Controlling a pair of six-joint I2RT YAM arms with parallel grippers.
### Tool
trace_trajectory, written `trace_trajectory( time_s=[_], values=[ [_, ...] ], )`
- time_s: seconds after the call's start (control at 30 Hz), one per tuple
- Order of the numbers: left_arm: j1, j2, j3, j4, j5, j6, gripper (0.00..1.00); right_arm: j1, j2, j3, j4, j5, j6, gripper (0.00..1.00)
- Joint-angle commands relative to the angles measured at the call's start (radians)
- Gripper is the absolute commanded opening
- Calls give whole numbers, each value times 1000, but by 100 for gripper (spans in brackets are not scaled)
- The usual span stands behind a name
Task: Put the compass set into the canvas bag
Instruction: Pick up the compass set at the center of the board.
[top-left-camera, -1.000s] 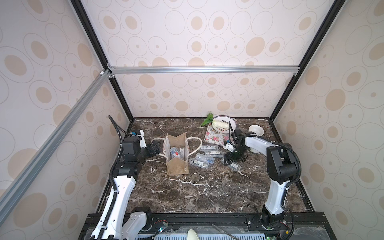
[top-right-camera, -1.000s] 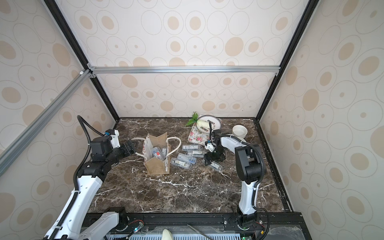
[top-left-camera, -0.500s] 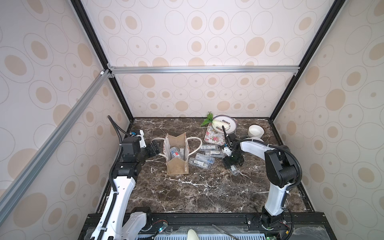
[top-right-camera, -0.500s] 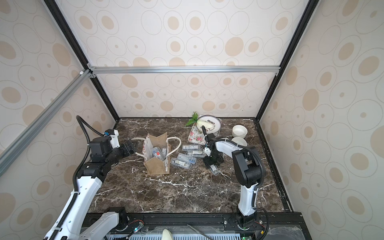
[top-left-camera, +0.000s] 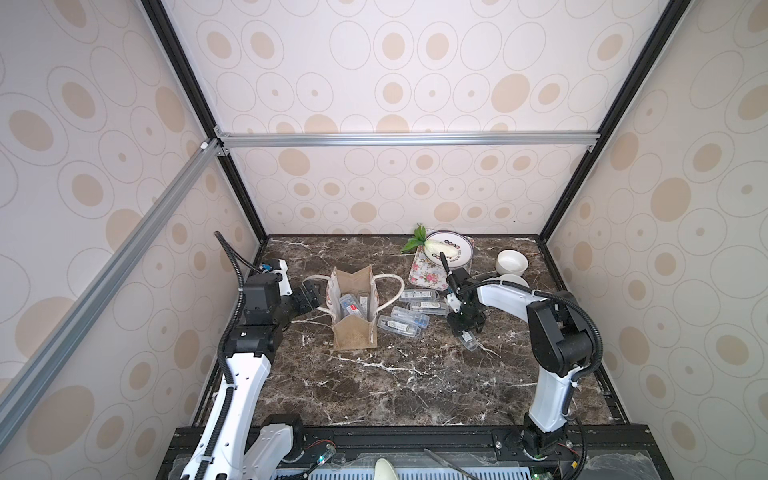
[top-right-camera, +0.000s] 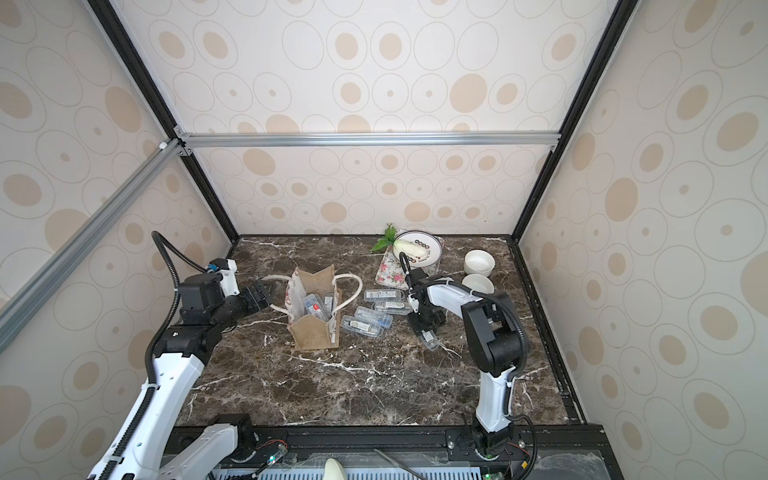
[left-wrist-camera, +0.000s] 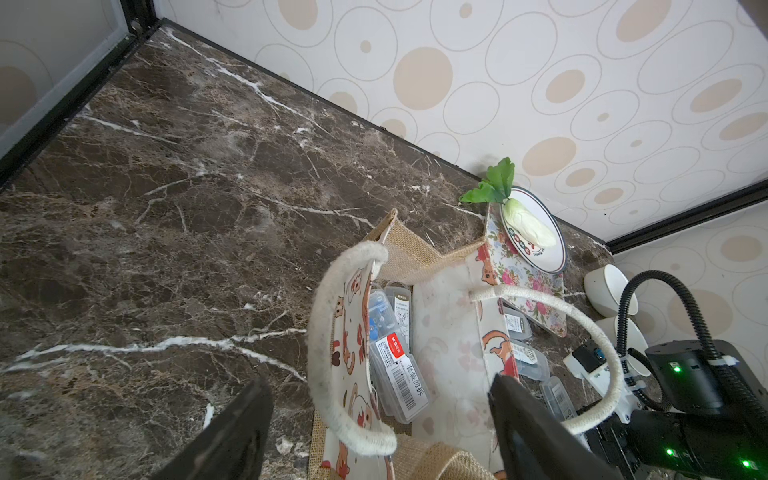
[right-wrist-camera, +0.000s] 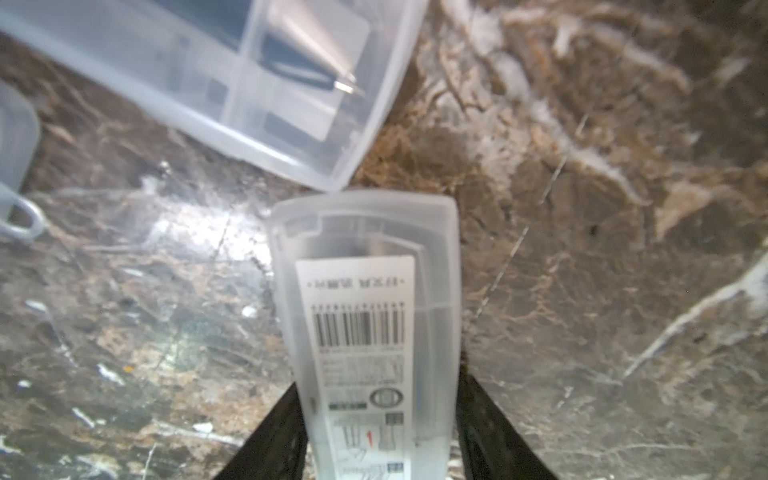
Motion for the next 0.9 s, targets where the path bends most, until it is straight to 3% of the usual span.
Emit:
trace_trajectory(
  time_s=[0.0, 0.2, 0.57, 0.87],
  values=[
    [-6, -6, 16, 11, -4, 1, 84, 10, 13, -14, 21, 26, 16, 51],
    [-6, -5, 30, -2, -5, 9, 84, 16, -66, -5, -8, 40, 27, 43],
    [-6, -11, 60, -20, -13, 34, 84, 31, -299, 84, -149, 12, 83, 42],
    [-8, -4, 40, 0, -3, 25, 84, 122, -381, 291, -210, 18, 123, 42]
  ],
)
